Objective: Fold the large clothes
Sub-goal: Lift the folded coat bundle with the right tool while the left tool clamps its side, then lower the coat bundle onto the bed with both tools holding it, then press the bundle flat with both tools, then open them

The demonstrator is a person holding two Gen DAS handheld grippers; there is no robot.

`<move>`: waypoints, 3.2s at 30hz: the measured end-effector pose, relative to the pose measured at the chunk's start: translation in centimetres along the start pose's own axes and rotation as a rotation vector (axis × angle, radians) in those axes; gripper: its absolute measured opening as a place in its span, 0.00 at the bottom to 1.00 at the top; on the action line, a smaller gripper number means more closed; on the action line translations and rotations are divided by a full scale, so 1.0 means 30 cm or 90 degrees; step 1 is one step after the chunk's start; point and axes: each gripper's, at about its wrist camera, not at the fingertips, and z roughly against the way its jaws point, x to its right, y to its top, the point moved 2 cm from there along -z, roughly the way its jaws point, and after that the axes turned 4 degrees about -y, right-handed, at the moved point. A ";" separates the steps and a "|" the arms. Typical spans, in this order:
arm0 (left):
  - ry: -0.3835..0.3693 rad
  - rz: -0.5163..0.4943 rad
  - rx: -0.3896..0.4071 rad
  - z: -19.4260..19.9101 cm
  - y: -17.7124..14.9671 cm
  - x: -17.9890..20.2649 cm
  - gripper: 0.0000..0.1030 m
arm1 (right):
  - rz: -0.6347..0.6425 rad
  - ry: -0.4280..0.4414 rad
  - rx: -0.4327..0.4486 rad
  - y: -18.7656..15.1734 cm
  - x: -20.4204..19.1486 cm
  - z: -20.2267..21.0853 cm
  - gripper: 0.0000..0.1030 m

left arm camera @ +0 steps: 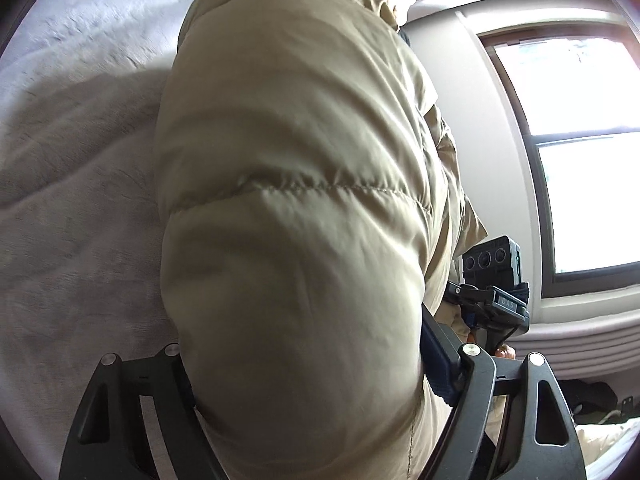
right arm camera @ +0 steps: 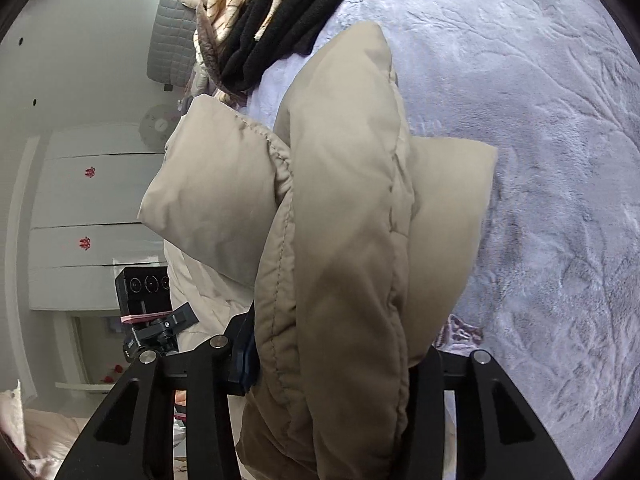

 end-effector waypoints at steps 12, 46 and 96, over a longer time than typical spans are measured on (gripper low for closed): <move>0.007 -0.008 0.030 0.363 0.054 -0.157 0.80 | 0.024 0.018 -0.004 -0.088 -0.308 -0.255 0.45; 0.273 -0.005 0.197 0.771 0.166 -0.637 0.79 | 0.115 -0.167 0.019 -0.096 -0.586 -0.577 0.57; 0.347 -0.212 0.129 0.370 0.197 -0.152 0.58 | 0.222 -0.396 -0.019 -0.327 -0.487 -0.836 0.11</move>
